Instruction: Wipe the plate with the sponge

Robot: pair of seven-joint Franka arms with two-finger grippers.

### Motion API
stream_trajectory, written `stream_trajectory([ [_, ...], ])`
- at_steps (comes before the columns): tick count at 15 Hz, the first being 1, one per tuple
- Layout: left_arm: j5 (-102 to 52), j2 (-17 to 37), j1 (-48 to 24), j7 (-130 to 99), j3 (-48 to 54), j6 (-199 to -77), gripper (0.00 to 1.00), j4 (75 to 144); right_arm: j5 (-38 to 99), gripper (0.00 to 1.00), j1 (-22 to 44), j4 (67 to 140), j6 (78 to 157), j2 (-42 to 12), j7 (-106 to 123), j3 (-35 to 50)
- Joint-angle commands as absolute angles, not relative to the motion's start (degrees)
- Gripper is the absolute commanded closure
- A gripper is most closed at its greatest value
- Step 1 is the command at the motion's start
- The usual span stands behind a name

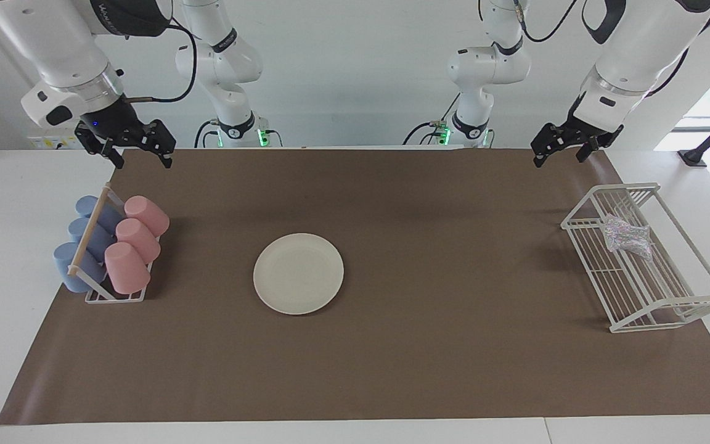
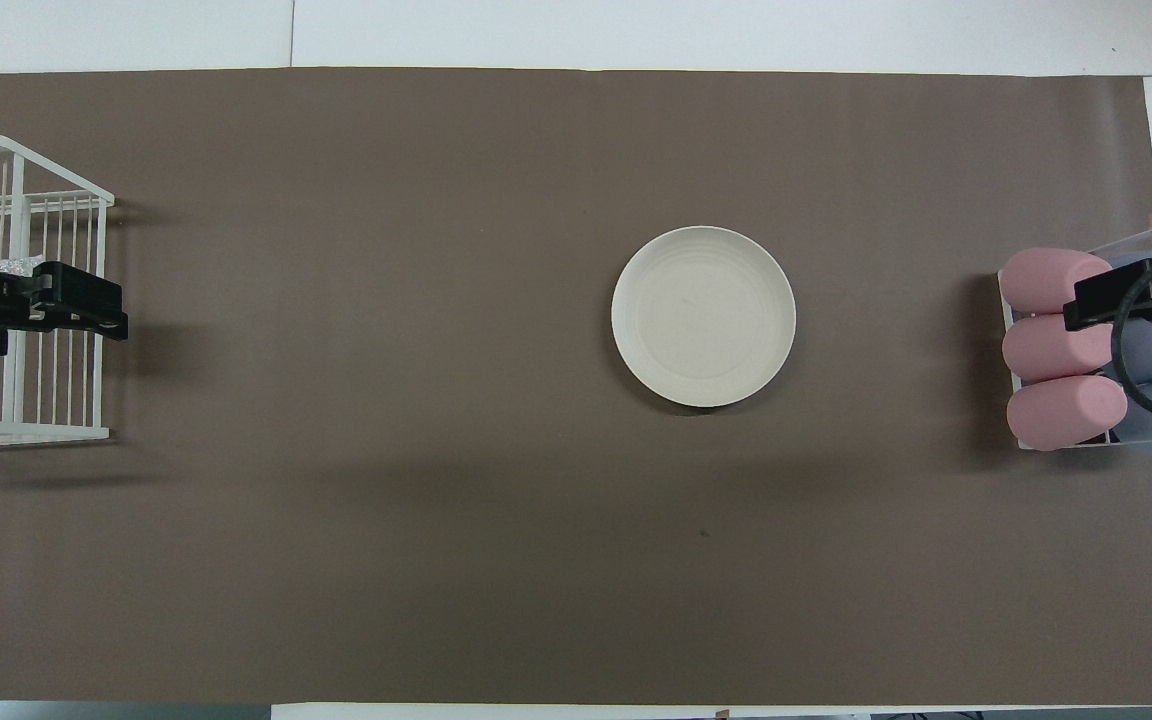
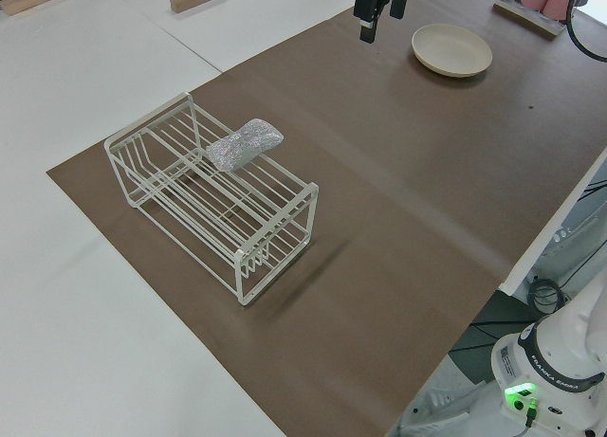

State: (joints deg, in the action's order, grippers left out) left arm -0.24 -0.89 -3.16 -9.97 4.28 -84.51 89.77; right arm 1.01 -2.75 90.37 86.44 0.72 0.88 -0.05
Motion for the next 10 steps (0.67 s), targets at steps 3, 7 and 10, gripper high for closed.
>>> stream_trajectory([
  [3, -1.2, -1.7, -2.4, -9.9, 4.6, -85.1, 0.00, 90.3, 1.1, 0.00, -3.4, 89.5, 85.4, 0.4, 1.7, 0.2],
  [7, -1.7, -1.7, -2.1, -11.4, 4.6, -86.7, 0.00, 90.6, 1.1, 0.00, -3.4, 89.5, 85.4, 0.4, 1.6, 0.2],
  [10, -1.3, -1.8, -2.5, -14.5, 4.7, -87.3, 0.00, 91.4, 1.1, 0.00, -3.4, 89.5, 85.4, 0.4, 1.6, 0.2],
])
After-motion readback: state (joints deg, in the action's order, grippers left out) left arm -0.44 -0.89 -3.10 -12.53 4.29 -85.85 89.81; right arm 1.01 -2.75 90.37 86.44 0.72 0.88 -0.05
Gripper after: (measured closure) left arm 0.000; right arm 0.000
